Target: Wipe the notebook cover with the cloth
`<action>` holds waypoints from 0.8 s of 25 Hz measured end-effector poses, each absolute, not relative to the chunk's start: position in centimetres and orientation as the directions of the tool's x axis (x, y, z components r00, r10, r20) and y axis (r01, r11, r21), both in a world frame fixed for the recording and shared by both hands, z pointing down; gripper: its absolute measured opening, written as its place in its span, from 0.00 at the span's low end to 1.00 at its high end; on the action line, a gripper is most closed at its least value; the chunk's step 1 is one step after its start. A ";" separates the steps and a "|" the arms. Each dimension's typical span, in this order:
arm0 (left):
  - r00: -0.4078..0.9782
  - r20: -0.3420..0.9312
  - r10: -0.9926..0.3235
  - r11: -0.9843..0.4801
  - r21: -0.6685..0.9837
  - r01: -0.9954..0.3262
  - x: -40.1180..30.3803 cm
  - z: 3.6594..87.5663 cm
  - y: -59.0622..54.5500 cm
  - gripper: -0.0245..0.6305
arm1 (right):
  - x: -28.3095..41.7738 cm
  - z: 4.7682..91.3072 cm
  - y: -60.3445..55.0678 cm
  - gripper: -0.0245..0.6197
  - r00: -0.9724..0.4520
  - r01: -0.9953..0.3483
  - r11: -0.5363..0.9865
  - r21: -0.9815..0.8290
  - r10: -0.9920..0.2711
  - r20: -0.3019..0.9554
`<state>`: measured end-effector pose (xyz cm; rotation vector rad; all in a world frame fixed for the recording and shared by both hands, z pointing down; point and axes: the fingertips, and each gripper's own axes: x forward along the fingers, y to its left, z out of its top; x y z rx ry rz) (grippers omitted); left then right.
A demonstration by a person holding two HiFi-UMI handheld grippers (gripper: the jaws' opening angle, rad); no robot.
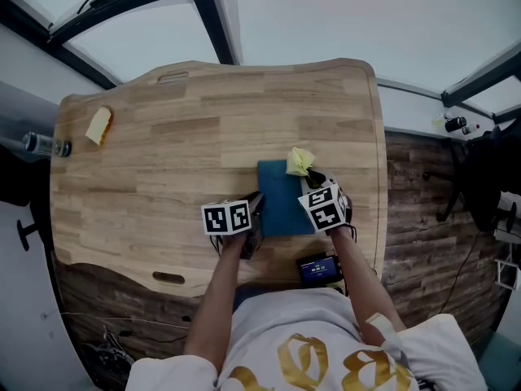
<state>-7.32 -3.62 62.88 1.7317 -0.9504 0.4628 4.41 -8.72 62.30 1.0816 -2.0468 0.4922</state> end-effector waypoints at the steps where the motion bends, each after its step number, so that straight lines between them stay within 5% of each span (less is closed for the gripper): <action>1: 0.608 0.702 -0.372 -0.125 0.611 -0.782 -7.3 62.9 -3.6 0.12 | 4.4 62.3 -8.7 0.10 -0.356 -0.824 0.567 0.010 -0.532 0.768; 20: 0.609 0.701 -0.373 -0.128 0.611 -0.781 -7.3 63.0 -3.7 0.12 | 4.3 62.7 -8.7 0.10 -0.354 -0.835 0.551 -0.012 -0.520 0.777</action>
